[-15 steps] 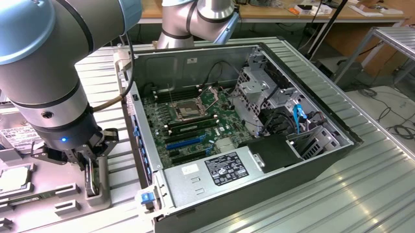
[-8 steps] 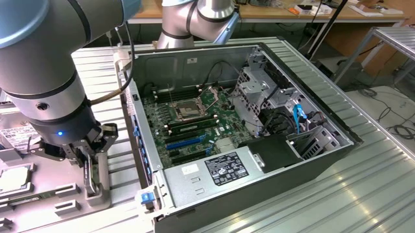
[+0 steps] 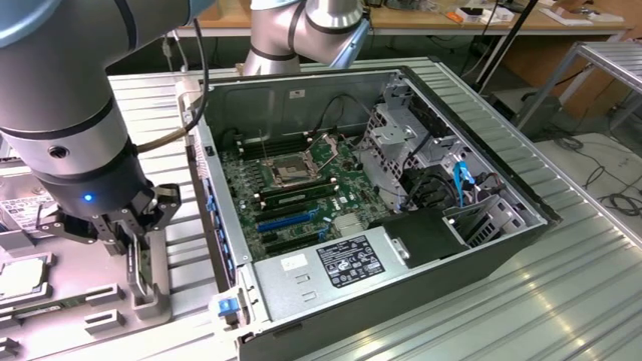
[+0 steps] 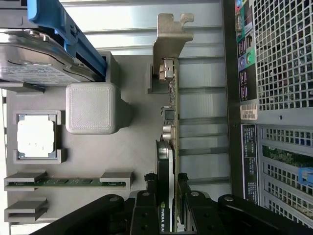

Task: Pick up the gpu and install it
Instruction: 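Pick up the gpu and move the gpu toward the slot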

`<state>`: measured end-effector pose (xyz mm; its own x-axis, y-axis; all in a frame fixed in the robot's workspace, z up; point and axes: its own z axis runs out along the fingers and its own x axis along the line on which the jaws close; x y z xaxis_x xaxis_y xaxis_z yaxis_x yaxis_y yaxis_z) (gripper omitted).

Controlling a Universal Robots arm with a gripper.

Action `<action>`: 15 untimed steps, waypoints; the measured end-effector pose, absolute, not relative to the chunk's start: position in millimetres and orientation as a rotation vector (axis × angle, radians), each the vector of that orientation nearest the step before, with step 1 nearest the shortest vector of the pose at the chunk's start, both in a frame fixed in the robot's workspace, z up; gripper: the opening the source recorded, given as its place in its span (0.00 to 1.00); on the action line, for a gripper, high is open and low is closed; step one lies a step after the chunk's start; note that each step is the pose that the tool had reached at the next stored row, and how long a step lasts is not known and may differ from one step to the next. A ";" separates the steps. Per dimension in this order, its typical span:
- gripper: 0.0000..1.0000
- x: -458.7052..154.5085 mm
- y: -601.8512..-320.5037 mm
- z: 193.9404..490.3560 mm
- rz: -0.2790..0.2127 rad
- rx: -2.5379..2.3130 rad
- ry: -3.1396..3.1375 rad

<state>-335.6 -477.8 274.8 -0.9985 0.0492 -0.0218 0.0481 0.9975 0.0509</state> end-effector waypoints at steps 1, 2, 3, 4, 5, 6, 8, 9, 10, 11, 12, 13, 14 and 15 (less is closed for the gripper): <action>0.27 -335.7 -477.8 276.6 0.079 0.076 3.117; 0.27 -335.7 -477.8 278.1 0.078 0.076 3.117; 0.27 -335.7 -477.8 279.8 0.079 0.076 3.117; 0.27 -335.6 -477.8 281.3 0.079 0.076 3.117; 0.27 -335.6 -477.8 283.0 0.079 0.076 3.118; 0.27 -335.7 -477.8 284.6 0.079 0.076 3.118; 0.27 -335.7 -477.8 287.9 0.079 0.076 3.118; 0.27 -335.7 -477.8 289.4 0.078 0.076 3.119; 0.27 -335.6 -477.9 293.3 0.079 0.076 3.119; 0.27 -335.7 -477.9 296.5 0.079 0.076 3.120; 0.27 -335.6 -477.9 298.1 0.079 0.076 3.120; 0.27 -335.6 -477.8 299.6 0.079 0.076 3.120; 0.27 -335.6 -477.9 301.0 0.078 0.076 3.120; 0.27 -335.6 -477.9 302.5 0.078 0.076 3.121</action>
